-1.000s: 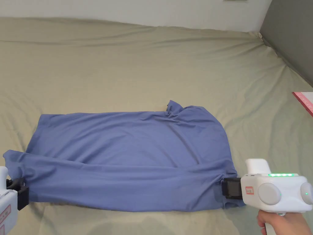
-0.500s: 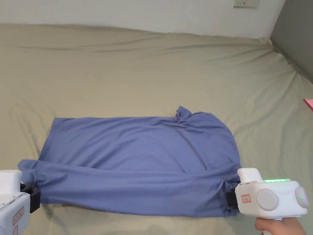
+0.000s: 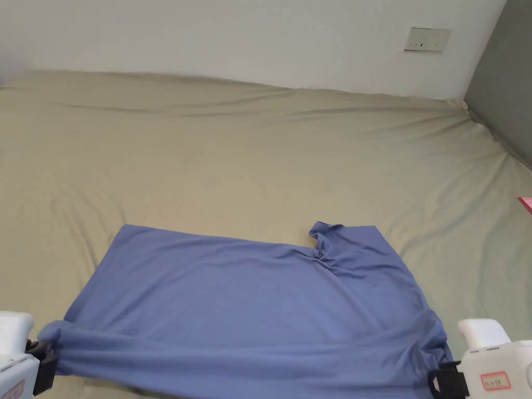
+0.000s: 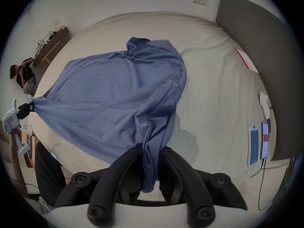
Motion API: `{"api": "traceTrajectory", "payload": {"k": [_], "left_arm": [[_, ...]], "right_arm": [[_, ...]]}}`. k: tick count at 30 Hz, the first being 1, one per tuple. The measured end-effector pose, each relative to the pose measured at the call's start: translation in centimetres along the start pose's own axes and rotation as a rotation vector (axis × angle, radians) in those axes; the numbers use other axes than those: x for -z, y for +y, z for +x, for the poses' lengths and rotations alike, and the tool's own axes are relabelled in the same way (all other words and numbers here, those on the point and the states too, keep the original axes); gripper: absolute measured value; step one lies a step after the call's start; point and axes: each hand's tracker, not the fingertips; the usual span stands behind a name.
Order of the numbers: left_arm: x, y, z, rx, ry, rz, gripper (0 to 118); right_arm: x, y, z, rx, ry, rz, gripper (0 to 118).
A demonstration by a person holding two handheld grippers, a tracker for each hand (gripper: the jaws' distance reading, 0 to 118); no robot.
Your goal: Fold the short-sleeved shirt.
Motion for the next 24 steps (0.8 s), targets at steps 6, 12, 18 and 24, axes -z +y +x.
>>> {"api": "traceTrajectory", "payload": {"k": [6,12,18,24], "left_arm": [[3.8,-4.0,0.4,0.136,-0.020,-0.191,8],[6.3,-5.4,-0.1,0.113,-0.033,-0.218,8],[4.9,-4.0,-0.2,0.091,0.013,-0.165,60],[-1.0,1.4,-0.9,-0.095,-0.015,0.101,105]], "right_arm": [[5.5,-3.5,1.5,0.009,-0.076,-0.169,18],[6.7,-4.5,2.1,0.064,-0.051,-0.170,19],[4.3,-3.0,2.4,0.005,-0.242,-0.069,94],[-4.6,0.9,0.5,0.019,-0.268,0.313,94]]}}
